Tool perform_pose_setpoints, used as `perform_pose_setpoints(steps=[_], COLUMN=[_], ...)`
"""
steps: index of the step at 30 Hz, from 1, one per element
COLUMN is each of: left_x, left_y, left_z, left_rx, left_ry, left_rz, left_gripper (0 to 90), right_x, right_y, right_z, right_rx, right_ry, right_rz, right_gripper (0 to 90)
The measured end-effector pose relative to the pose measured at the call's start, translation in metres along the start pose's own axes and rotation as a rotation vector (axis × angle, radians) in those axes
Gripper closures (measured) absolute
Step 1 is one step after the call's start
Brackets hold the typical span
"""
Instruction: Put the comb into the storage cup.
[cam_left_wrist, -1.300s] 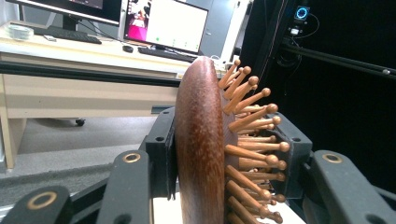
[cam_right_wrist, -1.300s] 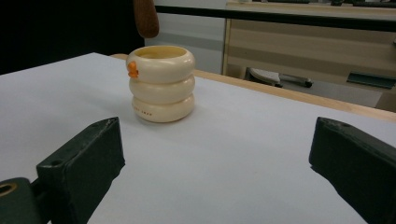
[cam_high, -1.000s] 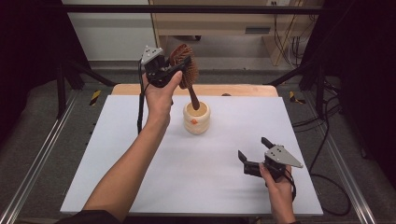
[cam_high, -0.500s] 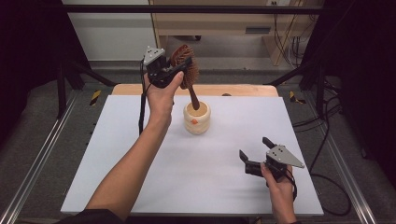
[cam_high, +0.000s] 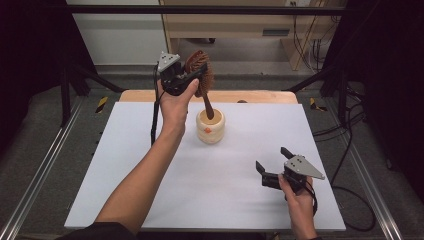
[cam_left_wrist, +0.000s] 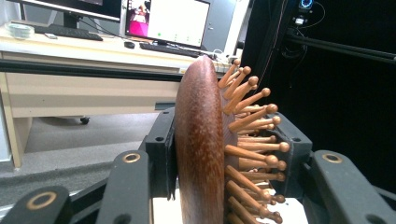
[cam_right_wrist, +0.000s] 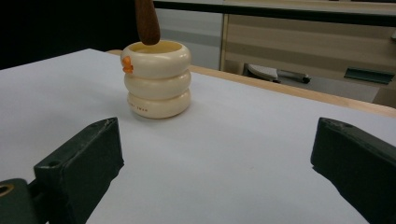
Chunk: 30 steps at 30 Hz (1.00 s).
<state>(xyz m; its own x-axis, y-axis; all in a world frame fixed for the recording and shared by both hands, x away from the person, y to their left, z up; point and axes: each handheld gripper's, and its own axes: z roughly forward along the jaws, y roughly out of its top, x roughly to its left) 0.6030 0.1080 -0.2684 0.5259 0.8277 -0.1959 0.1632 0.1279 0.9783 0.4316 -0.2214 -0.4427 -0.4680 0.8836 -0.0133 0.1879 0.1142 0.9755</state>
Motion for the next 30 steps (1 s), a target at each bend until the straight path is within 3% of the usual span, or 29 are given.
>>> perform_pose_setpoints(steps=[15,30], left_x=[0.003,0.008], left_y=[-0.011,-0.009], left_z=[0.01,0.006], left_rx=[0.02,0.01], left_ry=[-0.001,0.015], left_rz=[-0.031,-0.014], left_gripper=[51.1,51.0], right_x=[0.0,0.001], right_y=[0.0,-0.001], right_z=[0.002,0.003], right_rx=[0.003,0.013], right_ry=[0.002,0.011], right_rz=[-0.01,-0.017], right_gripper=[2.7,2.9])
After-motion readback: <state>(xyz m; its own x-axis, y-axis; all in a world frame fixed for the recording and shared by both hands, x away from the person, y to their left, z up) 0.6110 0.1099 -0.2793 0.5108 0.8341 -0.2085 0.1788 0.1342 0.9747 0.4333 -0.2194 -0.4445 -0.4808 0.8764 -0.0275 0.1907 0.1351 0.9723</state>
